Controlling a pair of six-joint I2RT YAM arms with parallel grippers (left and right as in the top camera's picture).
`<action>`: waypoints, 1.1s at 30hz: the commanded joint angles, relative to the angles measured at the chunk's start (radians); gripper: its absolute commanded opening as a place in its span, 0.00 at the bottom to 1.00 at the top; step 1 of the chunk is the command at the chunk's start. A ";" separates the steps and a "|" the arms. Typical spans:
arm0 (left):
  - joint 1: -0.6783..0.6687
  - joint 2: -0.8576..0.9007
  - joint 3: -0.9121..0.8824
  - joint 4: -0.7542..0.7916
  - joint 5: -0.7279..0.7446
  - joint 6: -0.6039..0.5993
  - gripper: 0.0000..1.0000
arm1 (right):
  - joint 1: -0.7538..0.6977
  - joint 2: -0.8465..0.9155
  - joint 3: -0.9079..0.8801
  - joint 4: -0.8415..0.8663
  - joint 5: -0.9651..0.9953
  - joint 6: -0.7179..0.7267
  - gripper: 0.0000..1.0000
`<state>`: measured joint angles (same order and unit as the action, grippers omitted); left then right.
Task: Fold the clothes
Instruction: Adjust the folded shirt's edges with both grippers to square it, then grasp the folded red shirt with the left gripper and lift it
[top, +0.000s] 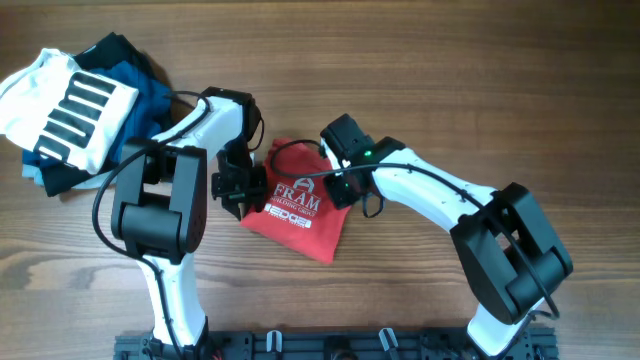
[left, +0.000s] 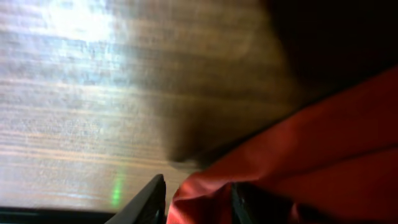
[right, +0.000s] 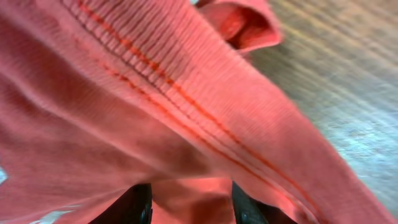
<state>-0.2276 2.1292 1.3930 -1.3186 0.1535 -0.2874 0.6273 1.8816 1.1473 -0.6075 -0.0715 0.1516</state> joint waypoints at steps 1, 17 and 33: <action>0.002 -0.044 -0.005 0.030 -0.040 -0.071 0.34 | -0.002 -0.027 0.030 -0.022 0.082 -0.058 0.43; 0.067 -0.248 -0.005 0.163 -0.016 0.069 0.93 | -0.003 -0.483 0.030 -0.089 0.209 -0.082 0.44; 0.068 -0.161 -0.005 0.391 0.431 0.414 1.00 | -0.003 -0.514 0.030 -0.157 0.210 -0.070 0.44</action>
<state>-0.1596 1.9041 1.3911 -0.9337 0.5018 0.0364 0.6273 1.3705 1.1568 -0.7631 0.1146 0.0811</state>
